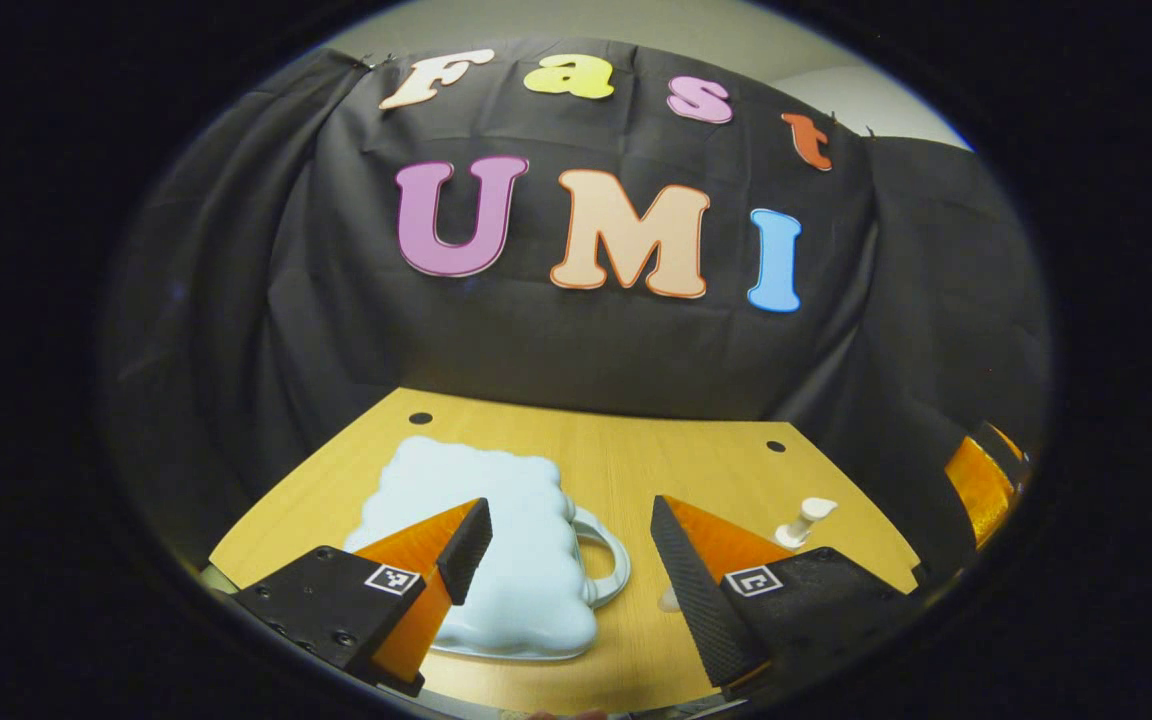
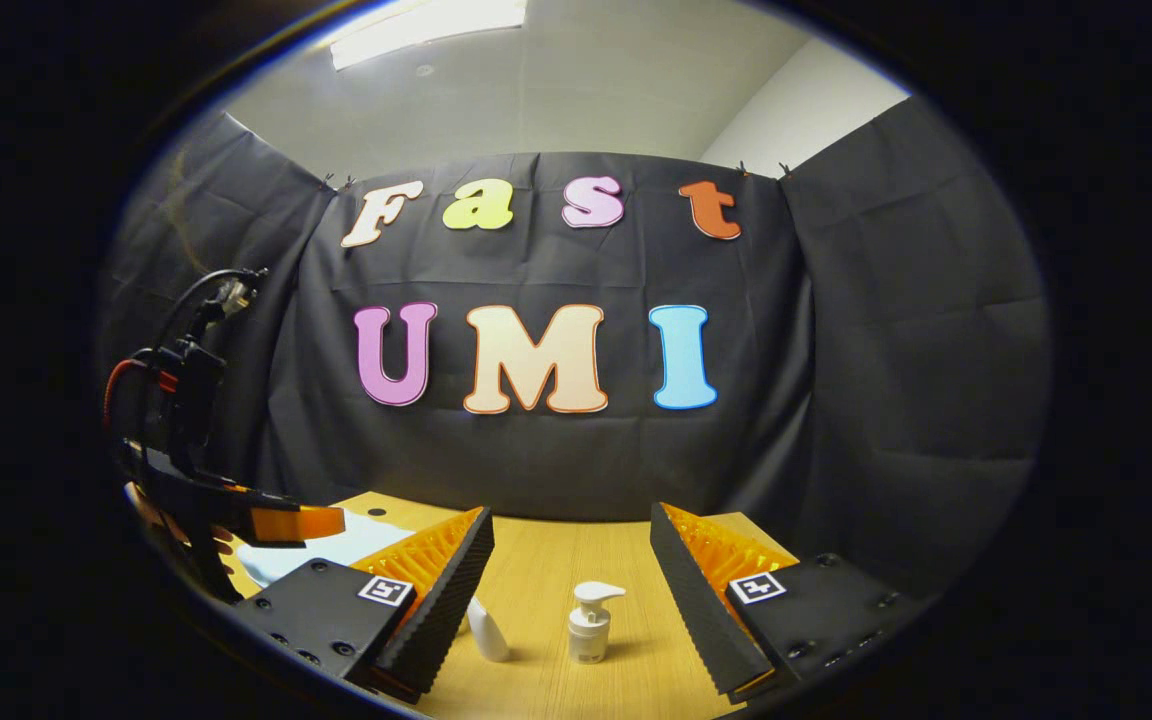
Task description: First open the suitcase, pack the skin care products into it, and then close the suitcase.
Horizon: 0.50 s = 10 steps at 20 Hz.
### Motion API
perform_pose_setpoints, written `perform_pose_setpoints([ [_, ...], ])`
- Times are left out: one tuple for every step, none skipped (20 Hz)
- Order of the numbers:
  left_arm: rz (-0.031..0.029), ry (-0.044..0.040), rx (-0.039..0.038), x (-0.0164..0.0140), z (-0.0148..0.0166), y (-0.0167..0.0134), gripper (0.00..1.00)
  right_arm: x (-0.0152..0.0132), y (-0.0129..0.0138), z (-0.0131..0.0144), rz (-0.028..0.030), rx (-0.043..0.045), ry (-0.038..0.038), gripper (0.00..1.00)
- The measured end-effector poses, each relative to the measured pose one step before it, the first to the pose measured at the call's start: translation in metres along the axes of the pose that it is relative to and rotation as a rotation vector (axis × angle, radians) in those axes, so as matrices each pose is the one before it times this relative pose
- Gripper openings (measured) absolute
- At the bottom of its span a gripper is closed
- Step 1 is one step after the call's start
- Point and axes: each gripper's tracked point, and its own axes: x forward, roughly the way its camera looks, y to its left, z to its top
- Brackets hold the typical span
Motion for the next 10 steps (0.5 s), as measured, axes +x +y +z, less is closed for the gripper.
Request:
perform_pose_setpoints([
  [-0.00247, 0.02024, -0.00466, 0.00463, -0.00654, 0.00088, 0.94, 0.00061, 0.00016, -0.00304, 0.00020, -0.00041, 0.00541, 1.00],
  [-0.00411, 0.02035, -0.00113, 0.00807, -0.00312, 0.00024, 0.94, 0.00038, -0.00031, -0.00174, -0.00072, -0.00083, 0.00553, 0.99],
  [-0.00727, 0.02585, 0.00602, 0.00918, -0.00512, -0.00164, 0.94, -0.00070, -0.00038, -0.00235, -0.00001, -0.00066, 0.00471, 0.98],
  [-0.00566, 0.02554, 0.00819, 0.00845, -0.00219, -0.00083, 0.95, 0.00105, -0.00081, -0.00083, -0.00098, 0.00031, 0.00409, 0.99],
  [-0.01009, 0.02680, 0.00157, 0.00840, -0.00259, -0.00168, 0.95, 0.00129, -0.00219, -0.00143, -0.00152, 0.00241, 0.00328, 0.99],
  [-0.01412, 0.02985, -0.00728, 0.00741, -0.00266, -0.00413, 0.95, 0.00032, -0.00164, -0.00065, -0.00196, 0.00209, 0.00136, 0.99],
  [-0.01591, 0.03543, -0.01305, 0.00809, -0.00198, -0.00472, 0.95, 0.00004, -0.00212, -0.00079, -0.00441, 0.00063, 0.00043, 0.99],
  [-0.01717, 0.03735, -0.02221, 0.00656, -0.00413, -0.00420, 0.95, 0.00024, -0.00304, -0.00061, -0.00563, -0.00182, 0.00291, 0.99],
  [-0.01281, 0.04401, -0.01977, 0.00986, -0.00449, -0.00379, 0.94, -0.00020, -0.00268, -0.00167, -0.00554, -0.00268, 0.00238, 0.99],
  [-0.00454, 0.04172, -0.01502, 0.00813, -0.00280, -0.00242, 0.95, -0.00016, -0.00288, -0.00104, -0.00527, -0.00063, 0.00334, 0.98],
])
